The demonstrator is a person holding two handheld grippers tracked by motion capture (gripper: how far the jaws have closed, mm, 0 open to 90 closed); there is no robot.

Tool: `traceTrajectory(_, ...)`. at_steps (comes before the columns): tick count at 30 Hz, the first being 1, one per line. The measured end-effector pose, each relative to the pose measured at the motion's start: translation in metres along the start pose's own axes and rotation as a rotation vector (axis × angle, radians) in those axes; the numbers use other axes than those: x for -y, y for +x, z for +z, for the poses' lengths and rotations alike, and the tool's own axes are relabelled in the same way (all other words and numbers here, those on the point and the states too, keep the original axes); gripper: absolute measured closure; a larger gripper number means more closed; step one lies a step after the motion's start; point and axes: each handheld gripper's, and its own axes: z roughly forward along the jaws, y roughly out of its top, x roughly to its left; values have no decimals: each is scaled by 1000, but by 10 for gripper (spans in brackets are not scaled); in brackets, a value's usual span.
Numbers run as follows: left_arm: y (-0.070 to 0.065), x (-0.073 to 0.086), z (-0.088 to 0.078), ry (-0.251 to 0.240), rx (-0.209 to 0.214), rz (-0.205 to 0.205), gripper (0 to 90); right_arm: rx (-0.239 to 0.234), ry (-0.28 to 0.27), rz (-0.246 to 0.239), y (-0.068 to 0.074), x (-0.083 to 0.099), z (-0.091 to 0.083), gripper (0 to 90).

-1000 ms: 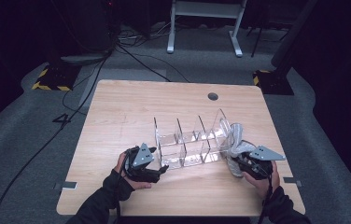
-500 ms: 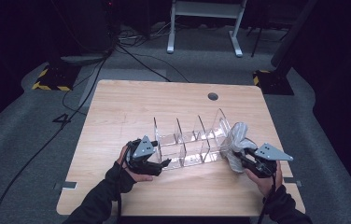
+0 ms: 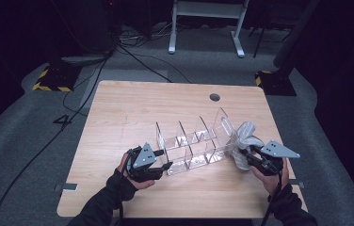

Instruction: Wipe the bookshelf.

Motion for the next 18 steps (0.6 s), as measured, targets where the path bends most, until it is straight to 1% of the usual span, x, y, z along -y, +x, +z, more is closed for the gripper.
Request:
traceTrajectory(3, -2, 0, 1, -2, -11, -12, 490, 6, 9, -4, 3, 2, 6, 717)
traceTrajectory(5, -1, 0, 0, -3, -6, -12, 494, 20, 11, -16, 6, 0, 5, 717)
traceTrajectory(8, -3, 1, -1, -6, -7, -28, 502, 33, 15, -30, 11, -1, 2, 717)
traceTrajectory(11, -5, 2, -3, -11, 21, -31, 515, 36, 21, -41, 16, 0, 2, 720)
traceTrajectory(12, -6, 2, -3, -13, 32, -30, 521, 28, 22, -46, 18, 0, 1, 720)
traceTrajectory(13, -9, 2, -3, -11, 37, -18, 526, 16, 23, -52, 21, 1, 2, 721)
traceTrajectory(15, -13, 1, -2, -2, 30, -7, 532, -9, 29, -76, 29, 1, 4, 721)
traceTrajectory(16, -15, 0, -1, 0, 34, -7, 532, -19, 31, -85, 32, 0, 5, 721)
traceTrajectory(18, -17, -1, 0, 1, 37, -3, 533, -59, 27, -119, 43, -2, 8, 721)
